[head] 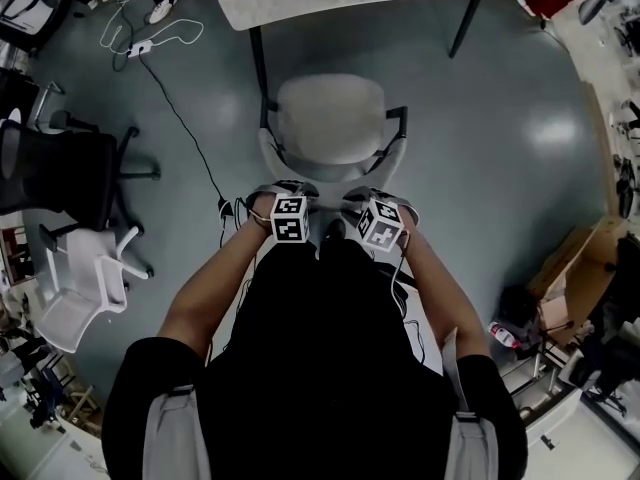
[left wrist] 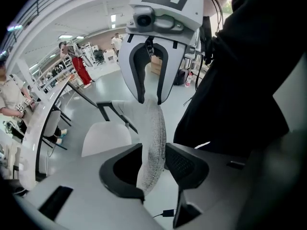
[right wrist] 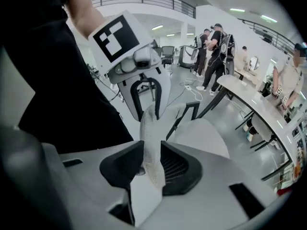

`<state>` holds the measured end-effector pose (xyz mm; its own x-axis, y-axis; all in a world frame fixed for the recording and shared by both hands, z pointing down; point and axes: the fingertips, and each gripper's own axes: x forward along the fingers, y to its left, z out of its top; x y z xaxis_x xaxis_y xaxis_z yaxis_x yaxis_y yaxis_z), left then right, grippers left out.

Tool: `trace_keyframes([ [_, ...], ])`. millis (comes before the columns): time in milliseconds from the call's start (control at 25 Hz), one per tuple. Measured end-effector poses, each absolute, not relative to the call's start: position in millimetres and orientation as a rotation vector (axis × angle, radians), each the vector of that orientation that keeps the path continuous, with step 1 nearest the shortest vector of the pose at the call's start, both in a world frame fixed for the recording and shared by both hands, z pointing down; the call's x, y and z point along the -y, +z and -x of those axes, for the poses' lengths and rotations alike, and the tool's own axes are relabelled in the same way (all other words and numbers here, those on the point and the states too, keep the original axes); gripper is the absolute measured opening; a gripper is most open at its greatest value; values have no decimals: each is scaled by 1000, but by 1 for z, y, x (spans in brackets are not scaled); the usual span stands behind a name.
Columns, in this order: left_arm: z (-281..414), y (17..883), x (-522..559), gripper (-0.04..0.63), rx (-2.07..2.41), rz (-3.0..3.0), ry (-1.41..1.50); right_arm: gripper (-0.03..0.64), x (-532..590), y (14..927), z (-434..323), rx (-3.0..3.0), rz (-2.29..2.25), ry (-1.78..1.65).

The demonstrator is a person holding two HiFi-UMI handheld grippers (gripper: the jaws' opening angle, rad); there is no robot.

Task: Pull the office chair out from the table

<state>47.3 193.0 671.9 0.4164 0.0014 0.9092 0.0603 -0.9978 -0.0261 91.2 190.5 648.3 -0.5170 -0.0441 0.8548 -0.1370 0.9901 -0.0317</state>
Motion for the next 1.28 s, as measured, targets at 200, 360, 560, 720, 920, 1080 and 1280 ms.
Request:
trace_keyframes([
  [200,-55,639,-185,155,-27,2740,-1508,115,-168,605,-88,2289,-273,218],
  [360,-62,592,-164,135,-193,2916,-1262,92,-150,565,-92,2411,-378,261],
  [560,-59,535,-139,60,-361,3017,-1002,46,-135,524,-101,2515,-491,268],
  [720,-55,501,-128,38,-449,3109,-803,32,-130,492,-101,2623,-560,332],
  [920,-51,454,-117,15,-562,3265,-454,21,-125,437,-107,2807,-651,427],
  [1080,-38,419,-109,12,-635,3407,-104,20,-128,392,-111,2923,-702,416],
  [1280,-31,393,-113,12,-647,3366,-5,19,-142,353,-121,3020,-755,358],
])
